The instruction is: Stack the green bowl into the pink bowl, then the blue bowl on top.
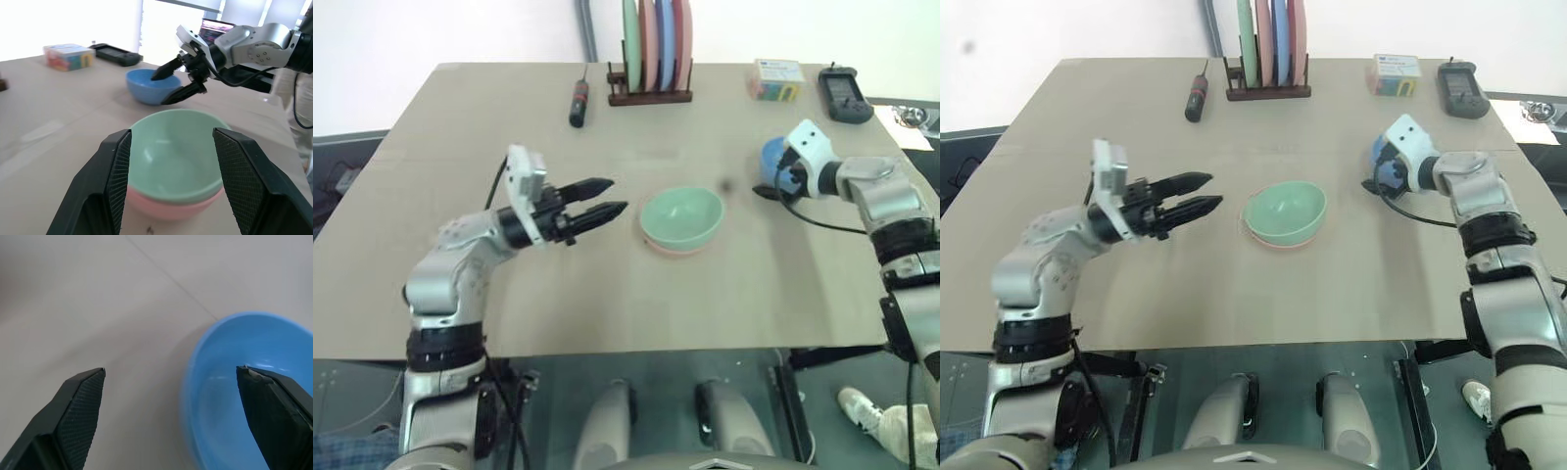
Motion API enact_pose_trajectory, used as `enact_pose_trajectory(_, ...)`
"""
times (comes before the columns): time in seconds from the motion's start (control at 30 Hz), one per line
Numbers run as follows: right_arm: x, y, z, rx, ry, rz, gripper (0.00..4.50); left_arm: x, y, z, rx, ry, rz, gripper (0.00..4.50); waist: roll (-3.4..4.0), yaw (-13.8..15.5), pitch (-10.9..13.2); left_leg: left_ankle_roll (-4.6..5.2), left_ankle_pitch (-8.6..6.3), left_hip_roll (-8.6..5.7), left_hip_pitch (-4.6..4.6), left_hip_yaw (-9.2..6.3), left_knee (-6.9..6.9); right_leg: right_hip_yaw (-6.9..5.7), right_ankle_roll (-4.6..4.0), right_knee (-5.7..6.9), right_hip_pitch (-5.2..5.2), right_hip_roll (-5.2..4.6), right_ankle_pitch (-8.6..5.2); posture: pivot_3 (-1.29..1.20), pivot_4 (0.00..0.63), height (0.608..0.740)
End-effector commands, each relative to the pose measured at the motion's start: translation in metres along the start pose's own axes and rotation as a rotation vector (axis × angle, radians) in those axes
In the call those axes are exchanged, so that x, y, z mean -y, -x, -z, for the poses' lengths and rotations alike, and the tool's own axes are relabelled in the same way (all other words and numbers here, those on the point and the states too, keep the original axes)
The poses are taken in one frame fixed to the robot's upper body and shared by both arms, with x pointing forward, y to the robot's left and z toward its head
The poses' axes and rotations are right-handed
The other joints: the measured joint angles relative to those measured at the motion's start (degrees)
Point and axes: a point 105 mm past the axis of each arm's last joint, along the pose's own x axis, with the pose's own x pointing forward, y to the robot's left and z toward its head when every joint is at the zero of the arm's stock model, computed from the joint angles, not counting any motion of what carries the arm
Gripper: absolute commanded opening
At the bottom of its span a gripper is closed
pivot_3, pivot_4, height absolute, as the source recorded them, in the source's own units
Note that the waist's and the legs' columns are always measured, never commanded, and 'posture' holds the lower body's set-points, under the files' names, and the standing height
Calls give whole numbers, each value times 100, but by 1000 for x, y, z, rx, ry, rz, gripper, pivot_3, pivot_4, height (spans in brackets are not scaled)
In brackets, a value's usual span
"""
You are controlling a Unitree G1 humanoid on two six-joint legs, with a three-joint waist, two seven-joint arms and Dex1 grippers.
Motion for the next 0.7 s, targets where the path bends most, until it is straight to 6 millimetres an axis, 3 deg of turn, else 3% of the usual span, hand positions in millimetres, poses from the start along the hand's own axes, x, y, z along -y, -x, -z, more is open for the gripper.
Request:
enact_pose_trajectory(0.03, 8, -2, -5, -1, 33, 28, 4470, 8, 17, -10, 38, -36, -34, 2805, 0, -14, 0, 0, 0, 1, 1, 0, 0, 0, 0, -3, 0, 0, 0, 0, 150, 740)
enact_pose_trajectory(0.17, 9, -5, -4, -27, 50, 38, 3442, 11, 37, -6, 51, -20, -105, 2899, 2, -30, 1, -1, 0, 1, 3, 3, -2, 3, -1, -1, 0, 0, 0, 0, 150, 740)
enact_pose_trajectory(0.3, 8, -6, -5, -28, 64, 24, 1444, 12, 43, -2, 42, -18, -136, 2899, 2, -26, 1, -1, 0, 1, 10, 4, -4, 4, -1, 4, 1, 1, 0, 0, 150, 740)
enact_pose_trajectory(0.43, 9, -5, -8, -25, 91, 26, 59, 15, 44, -1, 43, -14, -142, 2899, 2, -31, 1, -1, 0, 1, 17, 6, -4, 6, -1, 2, 8, 1, 1, 0, 150, 740)
enact_pose_trajectory(0.57, 8, -3, -26, 4, 211, -2, 59, 14, 43, 2, 36, -10, -140, 2899, 3, -33, 1, -1, 0, 1, 19, 6, -7, 6, -1, 3, 8, 2, 0, 0, 150, 740)
enact_pose_trajectory(0.7, -5, 3, -74, 135, 320, -94, 59, 13, 42, 5, 20, -8, -128, 2899, 8, -47, 4, -1, 0, 1, 19, 9, -7, 8, -1, 3, 8, 2, 1, 0, 150, 740)
